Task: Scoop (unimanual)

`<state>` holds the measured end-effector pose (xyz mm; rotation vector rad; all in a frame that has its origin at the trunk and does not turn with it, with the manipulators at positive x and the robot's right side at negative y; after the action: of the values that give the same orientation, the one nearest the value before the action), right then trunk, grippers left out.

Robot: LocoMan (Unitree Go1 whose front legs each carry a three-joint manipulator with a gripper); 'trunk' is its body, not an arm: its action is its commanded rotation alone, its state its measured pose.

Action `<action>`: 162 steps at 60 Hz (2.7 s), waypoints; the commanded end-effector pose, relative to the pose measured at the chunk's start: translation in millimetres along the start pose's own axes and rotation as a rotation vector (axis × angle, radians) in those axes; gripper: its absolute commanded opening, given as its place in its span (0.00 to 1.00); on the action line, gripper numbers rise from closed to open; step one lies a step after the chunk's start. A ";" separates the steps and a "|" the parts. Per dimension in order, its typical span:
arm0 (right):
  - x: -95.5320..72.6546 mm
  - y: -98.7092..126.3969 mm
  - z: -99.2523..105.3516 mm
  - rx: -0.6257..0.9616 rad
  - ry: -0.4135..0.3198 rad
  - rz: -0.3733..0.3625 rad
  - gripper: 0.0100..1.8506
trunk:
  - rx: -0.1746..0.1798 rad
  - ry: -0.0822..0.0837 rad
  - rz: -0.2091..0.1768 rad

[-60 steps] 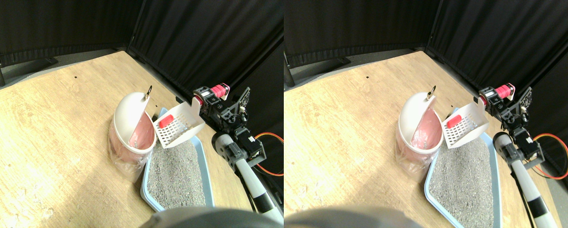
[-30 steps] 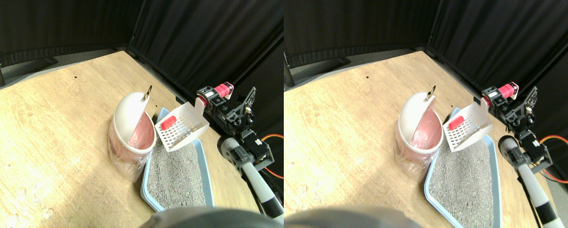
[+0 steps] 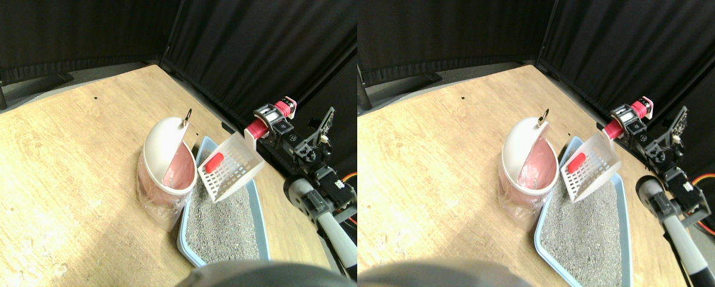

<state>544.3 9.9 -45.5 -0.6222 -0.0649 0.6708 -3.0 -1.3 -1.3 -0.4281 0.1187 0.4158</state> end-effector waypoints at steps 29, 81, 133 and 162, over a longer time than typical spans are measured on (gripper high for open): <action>-0.4 -3.1 3.6 0.156 -0.008 -0.108 0.03 | -0.061 -0.048 0.072; -28.6 -35.6 -23.3 0.232 0.016 -0.250 0.03 | -0.017 -0.044 0.032; -38.2 -31.2 -34.1 0.351 0.011 -0.258 0.03 | 0.031 -0.038 -0.011; -80.9 -77.1 -83.7 0.541 -0.077 -0.483 0.03 | 0.181 -0.034 -0.141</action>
<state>542.6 -125.1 -63.9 -0.0962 -0.0273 0.2167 2.7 -1.3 -2.8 -0.2732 0.1020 0.2974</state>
